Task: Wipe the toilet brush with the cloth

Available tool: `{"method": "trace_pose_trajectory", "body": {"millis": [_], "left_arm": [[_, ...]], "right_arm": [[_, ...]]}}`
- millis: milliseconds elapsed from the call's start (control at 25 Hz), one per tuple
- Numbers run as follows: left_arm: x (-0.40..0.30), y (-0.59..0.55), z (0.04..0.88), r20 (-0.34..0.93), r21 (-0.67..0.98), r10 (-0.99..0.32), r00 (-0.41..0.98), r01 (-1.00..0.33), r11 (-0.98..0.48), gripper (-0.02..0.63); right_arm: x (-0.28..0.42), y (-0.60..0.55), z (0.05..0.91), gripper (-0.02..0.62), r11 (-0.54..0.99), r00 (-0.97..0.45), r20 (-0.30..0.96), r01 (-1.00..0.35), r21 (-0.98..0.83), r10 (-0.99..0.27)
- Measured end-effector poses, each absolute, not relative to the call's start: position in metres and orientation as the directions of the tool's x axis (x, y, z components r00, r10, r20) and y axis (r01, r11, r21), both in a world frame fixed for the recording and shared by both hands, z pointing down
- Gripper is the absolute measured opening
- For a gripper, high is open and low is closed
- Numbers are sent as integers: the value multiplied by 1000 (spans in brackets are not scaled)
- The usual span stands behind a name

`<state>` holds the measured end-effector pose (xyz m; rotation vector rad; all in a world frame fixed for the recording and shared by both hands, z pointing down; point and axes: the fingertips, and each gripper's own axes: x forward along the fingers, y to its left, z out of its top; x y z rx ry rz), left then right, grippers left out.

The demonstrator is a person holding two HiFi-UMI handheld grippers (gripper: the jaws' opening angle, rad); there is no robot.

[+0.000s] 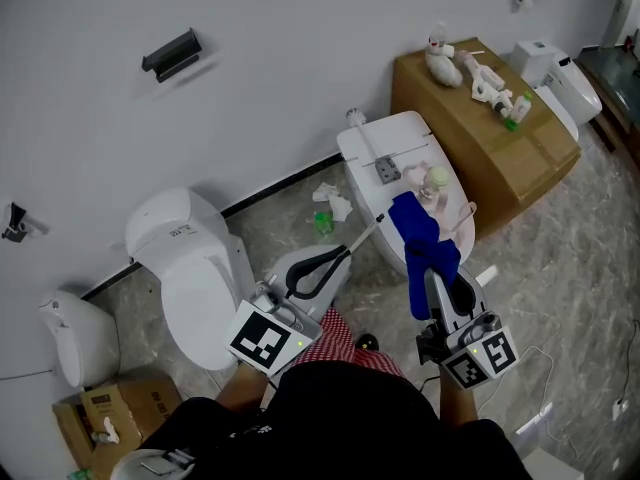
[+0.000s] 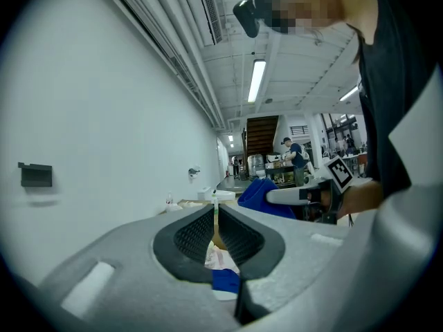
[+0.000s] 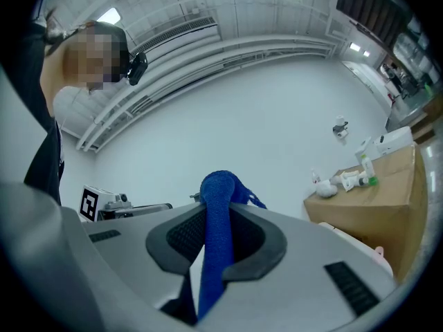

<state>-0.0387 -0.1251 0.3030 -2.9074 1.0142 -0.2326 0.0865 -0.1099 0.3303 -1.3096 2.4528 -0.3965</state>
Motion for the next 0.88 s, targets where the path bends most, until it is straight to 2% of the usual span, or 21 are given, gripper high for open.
{"method": "trace_pose_trajectory", "body": {"millis": [480,880], "left_arm": [[-48,-150,332,210,-129,-547,810,-532,-837,6],[-40,-166,346,234,-93,-487,841,-479,-873,6]], "right_arm": [[73,-136,343,64,520,-513,-135,-751,-407,-848],[68,-151,354,64,501,-501,-114,-765,-406,-858]]}}
